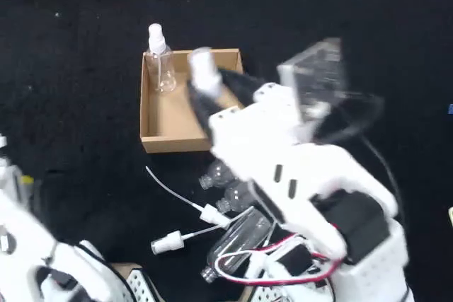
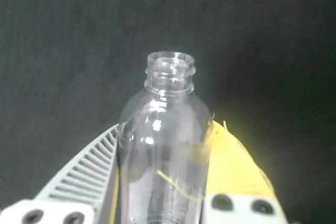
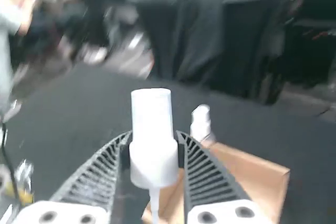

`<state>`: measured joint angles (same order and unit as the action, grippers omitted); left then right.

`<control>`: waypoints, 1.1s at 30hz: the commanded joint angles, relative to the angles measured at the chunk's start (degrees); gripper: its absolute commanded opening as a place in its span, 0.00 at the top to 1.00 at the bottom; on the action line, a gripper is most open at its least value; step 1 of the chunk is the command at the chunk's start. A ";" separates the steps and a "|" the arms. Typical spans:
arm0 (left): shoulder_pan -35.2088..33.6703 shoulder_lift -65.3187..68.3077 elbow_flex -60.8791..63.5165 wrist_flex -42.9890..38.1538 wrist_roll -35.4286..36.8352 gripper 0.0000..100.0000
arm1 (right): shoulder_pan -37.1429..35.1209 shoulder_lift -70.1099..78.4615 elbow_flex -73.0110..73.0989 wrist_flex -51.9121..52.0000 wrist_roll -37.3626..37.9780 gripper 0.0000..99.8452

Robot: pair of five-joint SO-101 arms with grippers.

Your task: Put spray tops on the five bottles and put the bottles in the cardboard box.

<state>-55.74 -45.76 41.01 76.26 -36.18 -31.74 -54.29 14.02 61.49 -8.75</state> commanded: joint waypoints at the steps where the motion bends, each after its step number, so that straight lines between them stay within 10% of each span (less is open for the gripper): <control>1: 13.93 -11.78 0.92 -0.70 12.40 0.97 | 6.07 -2.33 -2.51 -4.22 -3.52 0.99; 16: 51.38 -36.57 10.33 -14.42 28.92 0.97 | 12.40 -2.86 -5.67 -8.09 -12.04 0.98; 33: 72.31 -51.34 36.00 -45.45 35.25 0.97 | 10.37 -2.59 -1.89 -16.97 -12.48 0.98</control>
<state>13.01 -96.31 75.03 38.11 -4.62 -20.13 -55.60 11.56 47.96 -20.79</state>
